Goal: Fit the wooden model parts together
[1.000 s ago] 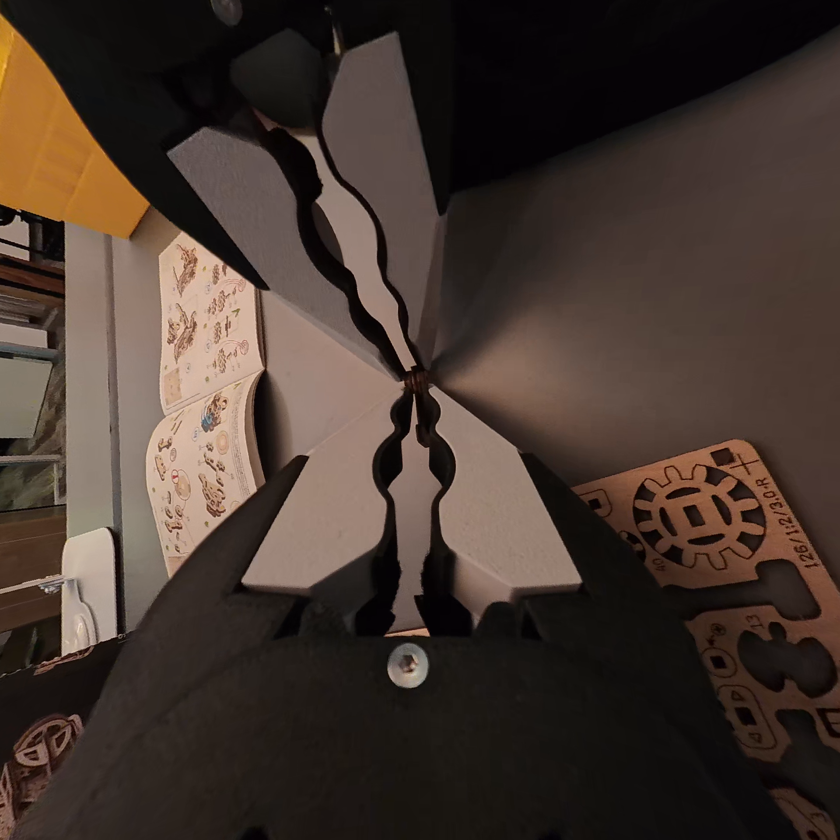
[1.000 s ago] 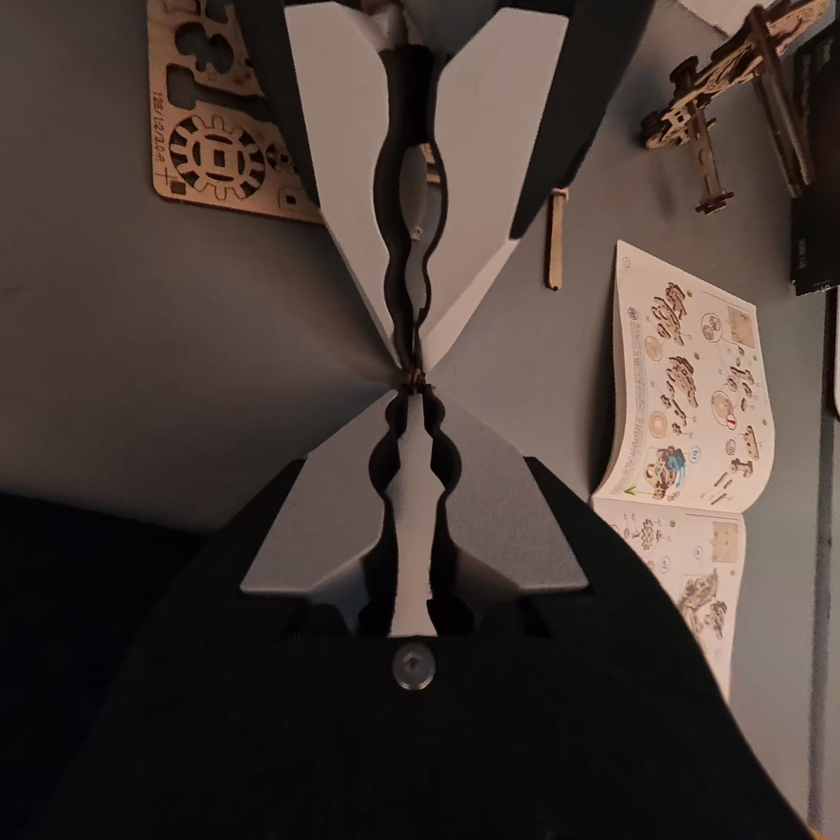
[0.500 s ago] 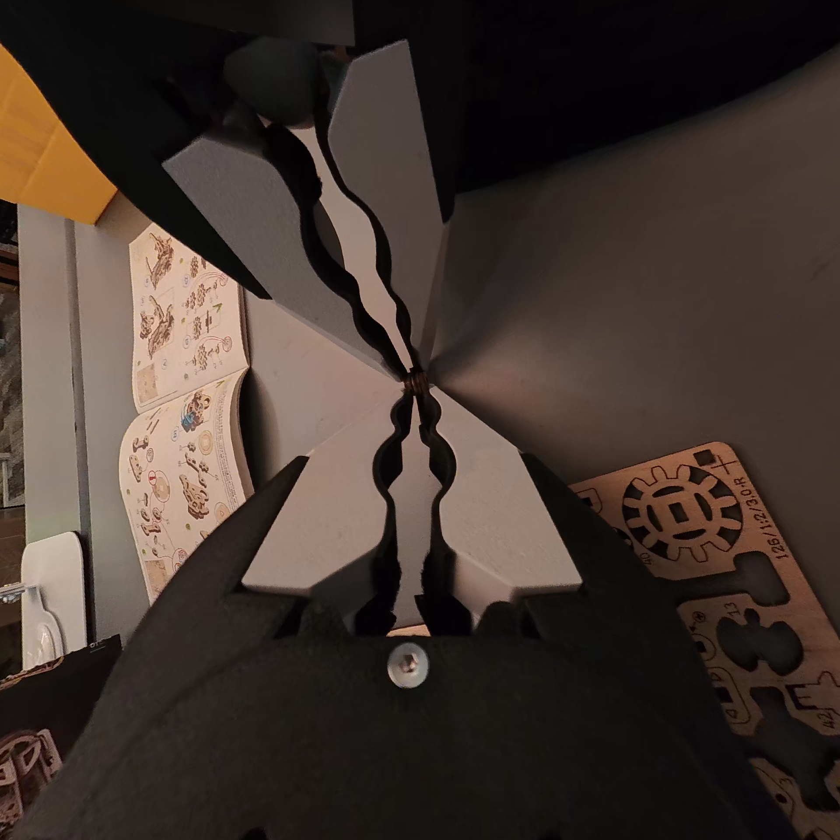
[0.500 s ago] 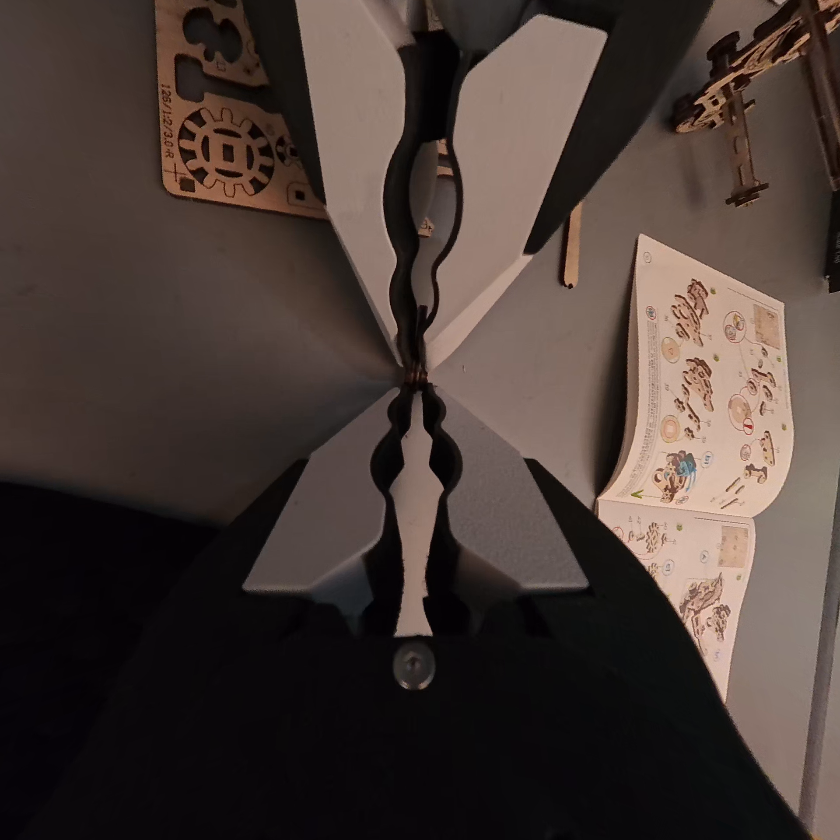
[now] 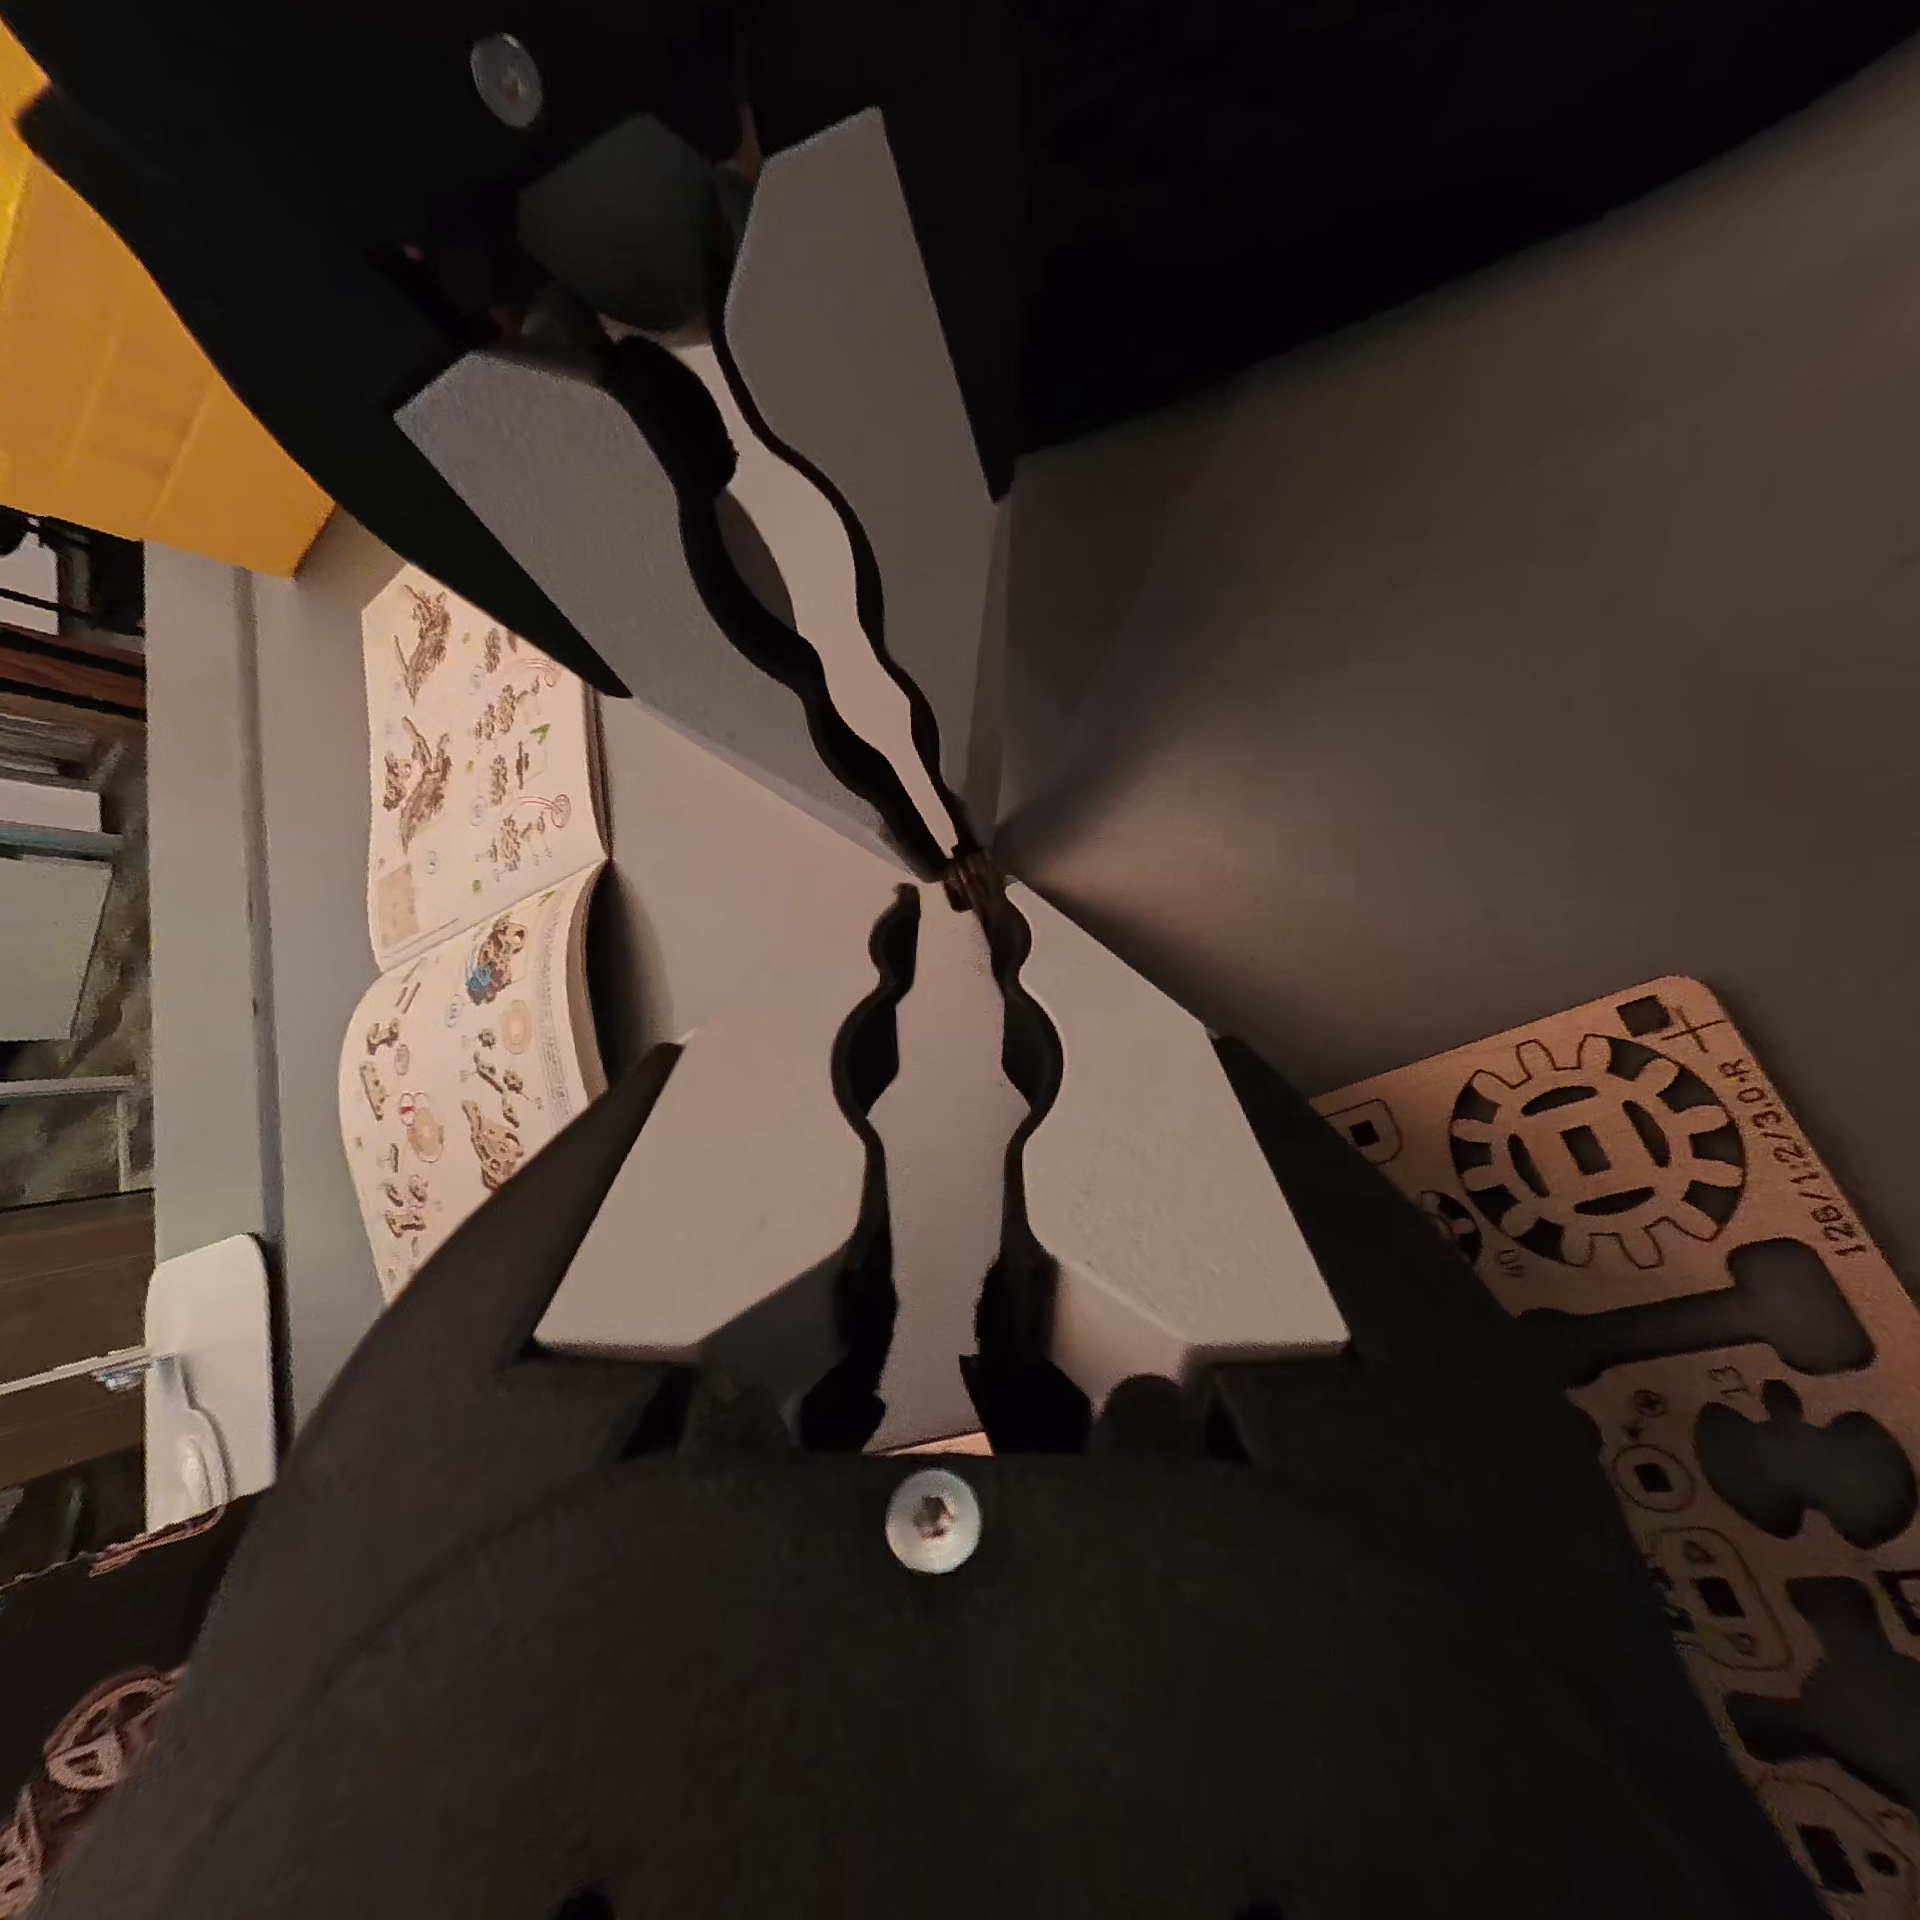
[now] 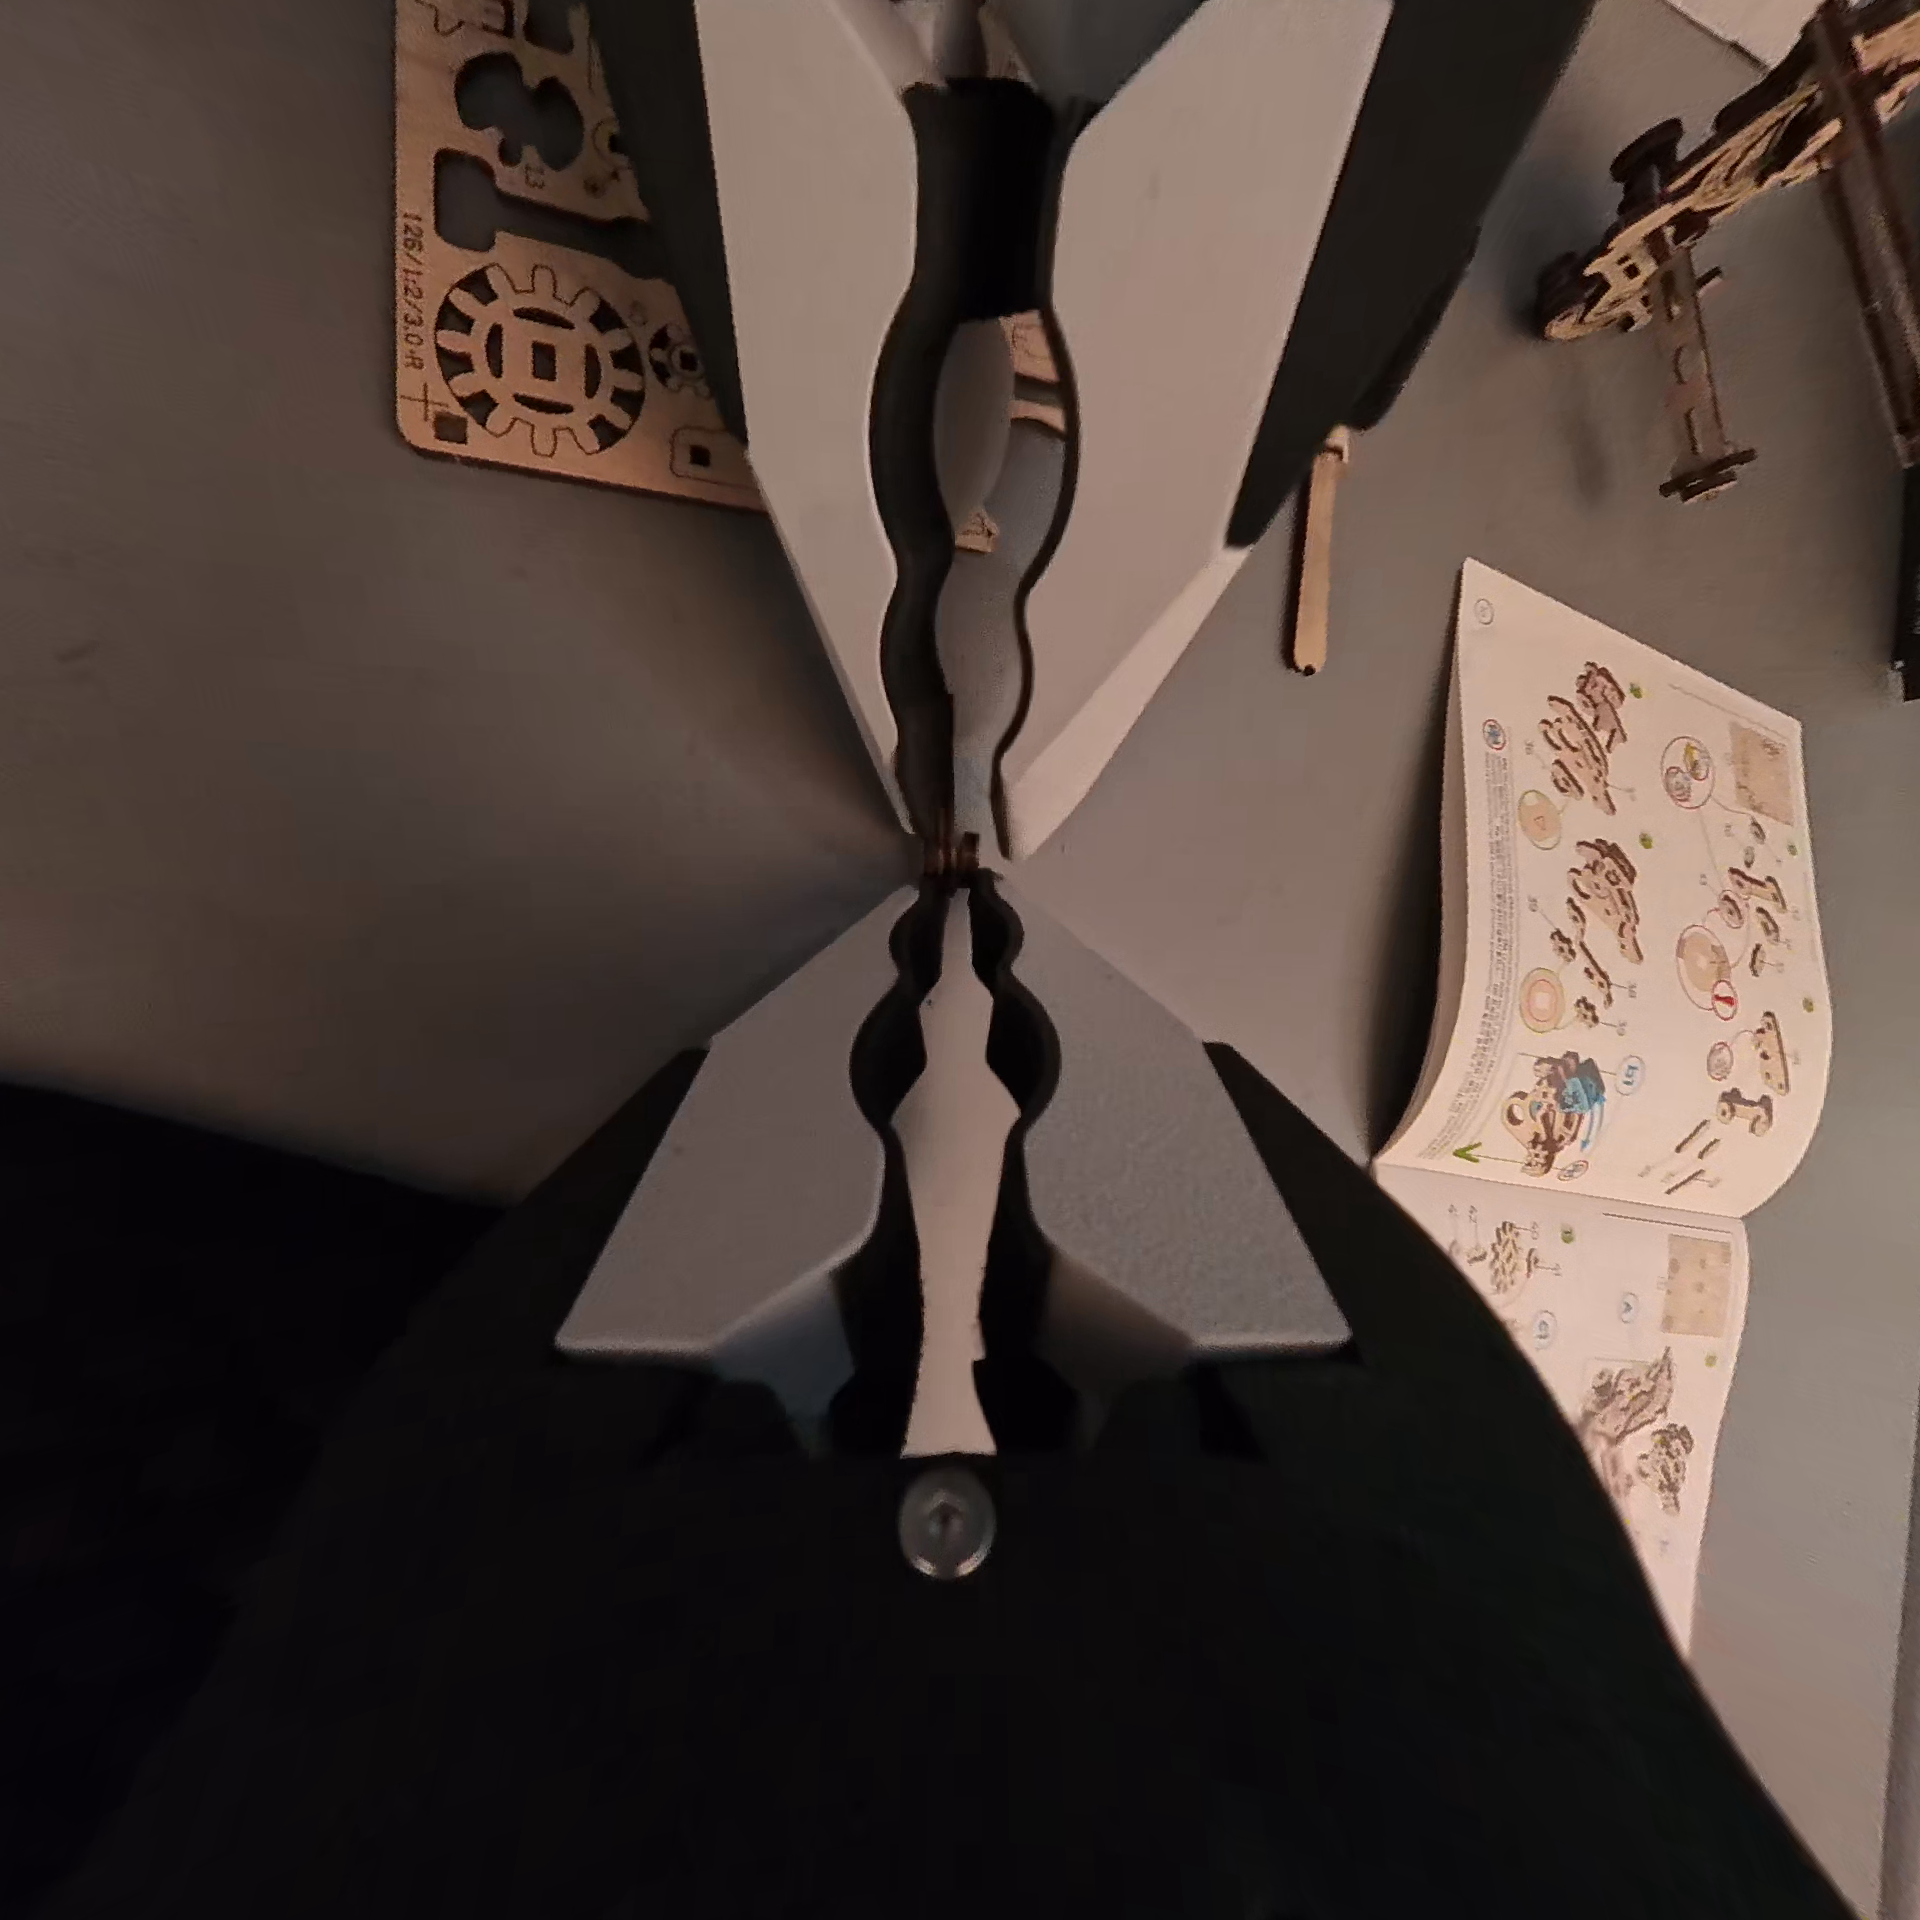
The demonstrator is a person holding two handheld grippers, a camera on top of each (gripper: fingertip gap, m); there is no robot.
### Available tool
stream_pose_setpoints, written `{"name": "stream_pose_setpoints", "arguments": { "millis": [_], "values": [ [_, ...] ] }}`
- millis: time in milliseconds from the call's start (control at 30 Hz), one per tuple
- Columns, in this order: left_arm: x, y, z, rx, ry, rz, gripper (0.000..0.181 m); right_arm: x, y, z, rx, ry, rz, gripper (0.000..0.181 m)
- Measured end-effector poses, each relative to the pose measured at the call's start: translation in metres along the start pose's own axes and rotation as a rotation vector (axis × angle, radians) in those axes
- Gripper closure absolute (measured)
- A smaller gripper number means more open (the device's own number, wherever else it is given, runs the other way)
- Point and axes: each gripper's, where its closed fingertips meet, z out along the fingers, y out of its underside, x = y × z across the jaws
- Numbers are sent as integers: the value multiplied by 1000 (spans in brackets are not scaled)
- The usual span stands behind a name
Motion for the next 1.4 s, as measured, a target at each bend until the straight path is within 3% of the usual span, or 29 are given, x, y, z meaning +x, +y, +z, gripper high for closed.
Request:
{"name": "stream_pose_setpoints", "arguments": {
  "millis": [33,467,1400],
  "values": [
    [1,0,0,-1,1,8,170,0,0,0,4,0,-3,177],
    [4,6,-2,-52,84,-43,175,1,-2,2,13,18,-16,176],
    [6,4,0,8,120,-57,176,-3,-3,0,82,-19,-61,176]
  ]
}}
